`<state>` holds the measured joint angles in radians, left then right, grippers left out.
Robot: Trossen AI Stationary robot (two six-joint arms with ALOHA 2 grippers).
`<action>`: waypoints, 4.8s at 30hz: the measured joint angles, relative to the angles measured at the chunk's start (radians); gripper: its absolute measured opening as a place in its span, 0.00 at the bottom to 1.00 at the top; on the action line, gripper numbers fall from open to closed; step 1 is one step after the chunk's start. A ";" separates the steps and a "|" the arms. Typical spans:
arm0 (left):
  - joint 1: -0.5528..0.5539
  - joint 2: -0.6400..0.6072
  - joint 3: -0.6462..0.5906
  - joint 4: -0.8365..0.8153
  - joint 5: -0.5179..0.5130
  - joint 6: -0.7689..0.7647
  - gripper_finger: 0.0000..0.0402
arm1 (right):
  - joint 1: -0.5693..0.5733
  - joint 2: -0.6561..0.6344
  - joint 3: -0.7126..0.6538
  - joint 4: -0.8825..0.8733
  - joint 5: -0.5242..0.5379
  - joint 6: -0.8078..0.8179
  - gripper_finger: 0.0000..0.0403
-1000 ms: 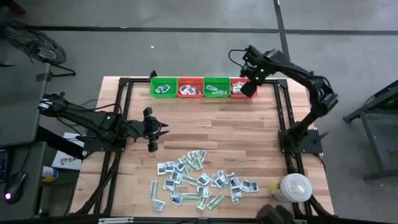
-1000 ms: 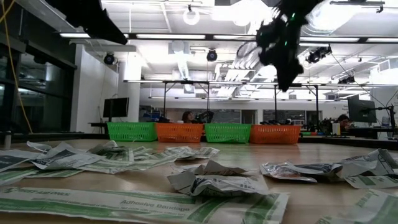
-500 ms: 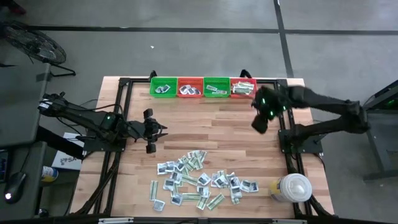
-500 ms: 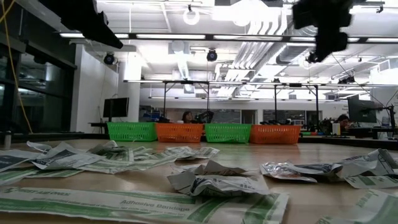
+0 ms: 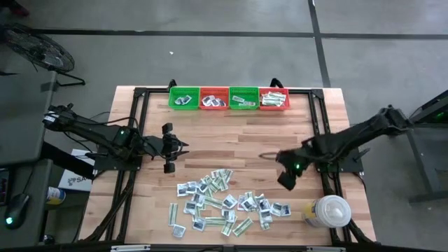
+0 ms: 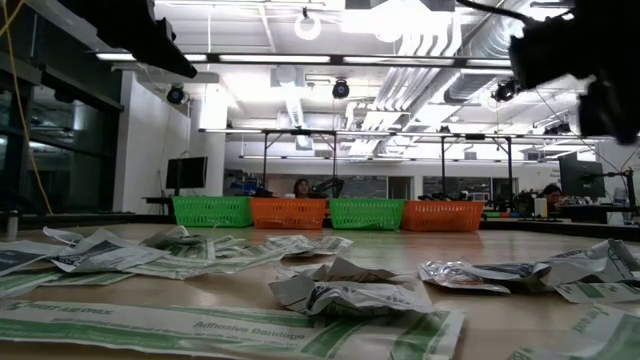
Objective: Pick & Place First Aid Supplies
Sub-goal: Put the gray towelette pack in the left orange bin
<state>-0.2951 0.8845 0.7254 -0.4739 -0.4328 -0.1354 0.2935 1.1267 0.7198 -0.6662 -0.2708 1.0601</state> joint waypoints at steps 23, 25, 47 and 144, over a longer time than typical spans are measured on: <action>0.000 0.000 0.000 0.000 0.033 -0.001 0.27 | 0.352 0.315 -0.040 0.354 0.144 0.520 0.36; 0.000 0.000 0.000 0.001 0.038 -0.001 0.27 | 0.363 0.334 -0.040 0.357 0.168 0.542 0.36; 0.000 0.000 0.000 -0.001 0.060 -0.002 0.27 | 0.410 0.367 -0.040 0.364 0.214 0.593 0.35; 0.529 0.074 0.000 0.468 0.268 0.185 0.27 | -0.415 0.023 -0.040 0.698 0.367 -0.572 0.00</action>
<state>0.2344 0.9588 0.7254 -0.0063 -0.1645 0.0494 -0.1211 1.1500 0.6796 0.0316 0.0960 0.4878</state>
